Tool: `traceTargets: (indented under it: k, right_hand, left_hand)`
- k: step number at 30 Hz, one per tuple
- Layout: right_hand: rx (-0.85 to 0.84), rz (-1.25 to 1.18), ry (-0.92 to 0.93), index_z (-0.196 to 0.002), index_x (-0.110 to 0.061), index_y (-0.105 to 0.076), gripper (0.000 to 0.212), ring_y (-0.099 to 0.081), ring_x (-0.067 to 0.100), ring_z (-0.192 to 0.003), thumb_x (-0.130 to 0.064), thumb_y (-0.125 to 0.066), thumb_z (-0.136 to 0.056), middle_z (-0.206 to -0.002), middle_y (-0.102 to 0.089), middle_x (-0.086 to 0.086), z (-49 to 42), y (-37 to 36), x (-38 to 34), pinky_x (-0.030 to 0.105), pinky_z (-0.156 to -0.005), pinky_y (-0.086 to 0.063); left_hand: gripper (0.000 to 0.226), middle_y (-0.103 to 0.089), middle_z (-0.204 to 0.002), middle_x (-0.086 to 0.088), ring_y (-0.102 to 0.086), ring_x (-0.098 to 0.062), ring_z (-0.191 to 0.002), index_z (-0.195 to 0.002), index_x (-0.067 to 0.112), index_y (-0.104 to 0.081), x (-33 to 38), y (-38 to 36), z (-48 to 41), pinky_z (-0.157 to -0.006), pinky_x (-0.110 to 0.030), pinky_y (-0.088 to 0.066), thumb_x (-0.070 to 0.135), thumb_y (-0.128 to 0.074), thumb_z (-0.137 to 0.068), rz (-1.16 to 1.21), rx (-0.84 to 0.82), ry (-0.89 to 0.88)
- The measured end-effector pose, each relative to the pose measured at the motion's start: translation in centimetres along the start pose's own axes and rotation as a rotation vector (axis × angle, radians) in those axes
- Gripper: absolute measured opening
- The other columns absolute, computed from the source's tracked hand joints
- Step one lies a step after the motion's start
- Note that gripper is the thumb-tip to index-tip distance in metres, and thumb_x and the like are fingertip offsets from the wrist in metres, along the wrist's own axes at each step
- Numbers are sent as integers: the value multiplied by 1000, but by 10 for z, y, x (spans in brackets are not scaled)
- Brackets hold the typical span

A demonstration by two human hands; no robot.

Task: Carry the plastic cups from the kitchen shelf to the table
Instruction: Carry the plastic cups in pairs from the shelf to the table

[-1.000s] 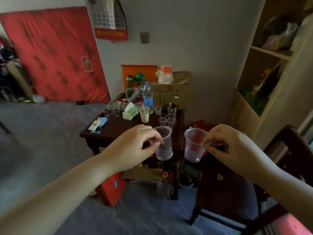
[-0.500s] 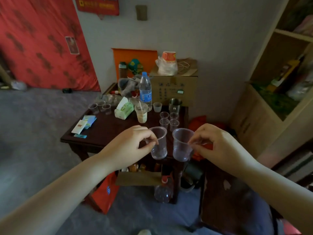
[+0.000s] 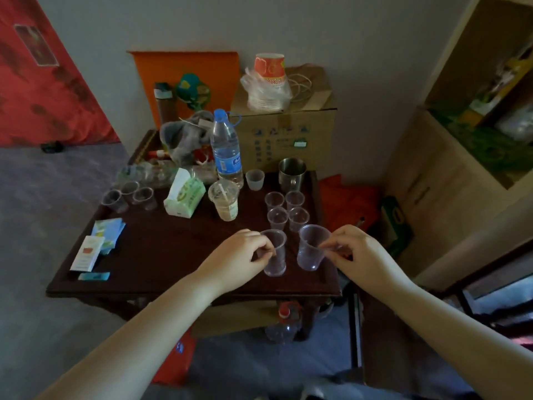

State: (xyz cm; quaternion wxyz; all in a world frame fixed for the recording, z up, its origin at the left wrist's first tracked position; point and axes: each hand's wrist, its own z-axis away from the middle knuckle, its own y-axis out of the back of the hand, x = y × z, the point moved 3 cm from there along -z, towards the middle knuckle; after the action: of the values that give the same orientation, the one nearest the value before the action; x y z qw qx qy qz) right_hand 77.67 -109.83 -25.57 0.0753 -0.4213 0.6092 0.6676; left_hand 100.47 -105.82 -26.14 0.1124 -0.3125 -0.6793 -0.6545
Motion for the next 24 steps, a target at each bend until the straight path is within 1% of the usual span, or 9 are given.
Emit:
traceTargets:
  k: [2,5,9,12,16,22,24]
  right_hand:
    - [-25,24,-24,-99,-27,-68,19,-56,-2,-90,-16,-63,-84,-99,-54,-16,-15,-12,18,11,-77,-46]
    - [-63,49,-68,-104,-23,-67,21,-55,2,-90,-13,-60,-86,-102,-54,-11,-35,-29,46,16,-80,-46]
    - [-118,53,-110,-105,-22,-67,23,-54,5,-95,-12,-57,-87,-104,-52,-11,-58,-48,79,18,-81,-43]
    - [-142,18,-135,-107,-19,-67,23,-54,7,-99,-11,-56,-88,-106,-53,-8,-74,-54,96,20,-86,-43]
    - [-226,-4,-136,-108,-17,-66,23,-54,9,-102,-14,-54,-90,-109,-54,-6,-89,-63,111,26,-91,-45]
    - [-291,-6,-143,-111,-15,-65,24,-55,9,-103,-16,-51,-92,-113,-54,-5,-101,-79,130,22,-90,-44]
    - [-311,-2,-153,-113,-16,-64,25,-54,7,-105,-16,-50,-92,-115,-53,-7,-103,-83,134,19,-89,-42]
  left_hand:
    - [7,-60,-81,11,-50,-5,-86,-85,25,-63,-15,-12,-17,-75,-25,-44,24,-56,-88,3,-28,16]
    - [9,-60,-82,11,-49,-4,-86,-85,24,-63,-32,-30,-40,-75,-25,-44,23,-55,-89,17,-50,66]
    - [10,-62,-85,8,-50,-2,-86,-87,20,-65,-47,-53,-63,-74,-23,-44,22,-56,-88,76,-51,165]
    - [9,-63,-84,6,-53,-5,-85,-85,17,-66,-64,-69,-75,-75,-28,-47,19,-57,-86,86,-55,235]
    - [11,-64,-86,6,-53,-7,-85,-85,18,-67,-84,-89,-84,-76,-33,-49,20,-56,-85,74,-85,308]
    - [10,-64,-85,5,-50,-9,-83,-82,16,-66,-101,-111,-97,-76,-35,-48,21,-57,-84,47,-106,310]
    - [10,-63,-86,5,-50,-9,-84,-83,15,-65,-103,-117,-101,-76,-34,-48,20,-57,-84,45,-92,305]
